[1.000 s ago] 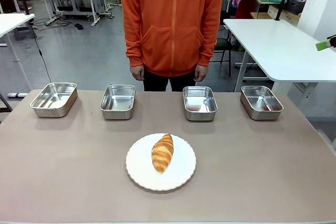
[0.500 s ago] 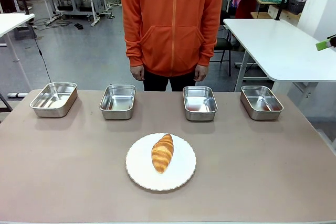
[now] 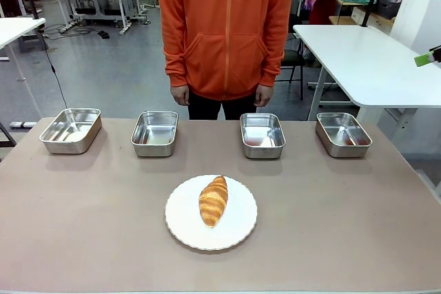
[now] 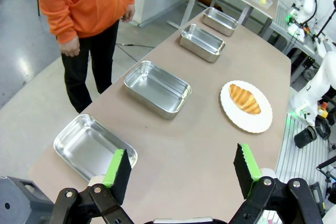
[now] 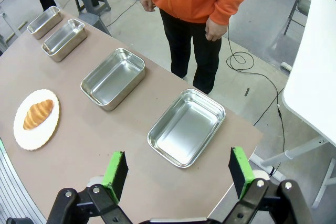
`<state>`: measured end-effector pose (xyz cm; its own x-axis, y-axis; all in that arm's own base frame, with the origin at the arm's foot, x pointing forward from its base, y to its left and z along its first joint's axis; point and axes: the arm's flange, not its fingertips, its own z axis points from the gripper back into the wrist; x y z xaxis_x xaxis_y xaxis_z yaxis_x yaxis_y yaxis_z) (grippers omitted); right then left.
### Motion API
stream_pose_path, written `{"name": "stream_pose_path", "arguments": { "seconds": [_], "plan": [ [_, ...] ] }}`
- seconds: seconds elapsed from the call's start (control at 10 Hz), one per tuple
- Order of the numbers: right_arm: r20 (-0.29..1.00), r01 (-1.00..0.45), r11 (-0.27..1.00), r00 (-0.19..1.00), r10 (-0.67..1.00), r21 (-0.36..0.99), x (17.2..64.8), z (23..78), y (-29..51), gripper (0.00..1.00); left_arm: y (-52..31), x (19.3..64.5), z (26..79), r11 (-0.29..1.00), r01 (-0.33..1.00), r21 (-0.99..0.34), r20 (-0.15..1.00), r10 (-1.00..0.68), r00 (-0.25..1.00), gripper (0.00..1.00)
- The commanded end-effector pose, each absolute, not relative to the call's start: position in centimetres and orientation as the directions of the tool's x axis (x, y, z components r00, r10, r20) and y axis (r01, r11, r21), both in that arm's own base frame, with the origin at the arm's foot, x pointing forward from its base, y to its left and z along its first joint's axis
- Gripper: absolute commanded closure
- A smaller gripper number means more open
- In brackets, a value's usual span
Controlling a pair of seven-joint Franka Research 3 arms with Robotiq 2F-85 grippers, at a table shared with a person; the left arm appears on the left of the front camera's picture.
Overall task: Place the bread in the container.
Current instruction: Place the Butter Roll into the Airtight Container indicated by the human.
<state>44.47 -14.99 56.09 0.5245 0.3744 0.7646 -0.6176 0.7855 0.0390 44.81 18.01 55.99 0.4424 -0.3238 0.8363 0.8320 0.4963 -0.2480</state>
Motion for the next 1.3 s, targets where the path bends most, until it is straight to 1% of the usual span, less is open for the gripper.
{"name": "stream_pose_path", "arguments": {
  "seconds": [0.0,1.2],
  "plan": [
    [0.779,-0.622,0.782,0.512,0.362,0.045,44.57,55.94,-14.89,0.0,18.06,44.64,56.07,0.486,0.84,-0.24,0.841,-0.328,0.43,0.0],
    [0.779,-0.622,0.782,0.512,0.362,0.045,44.57,55.94,-14.89,0.0,18.06,44.64,56.07,0.486,0.84,-0.24,0.841,-0.328,0.43,0.0]
  ]
}}
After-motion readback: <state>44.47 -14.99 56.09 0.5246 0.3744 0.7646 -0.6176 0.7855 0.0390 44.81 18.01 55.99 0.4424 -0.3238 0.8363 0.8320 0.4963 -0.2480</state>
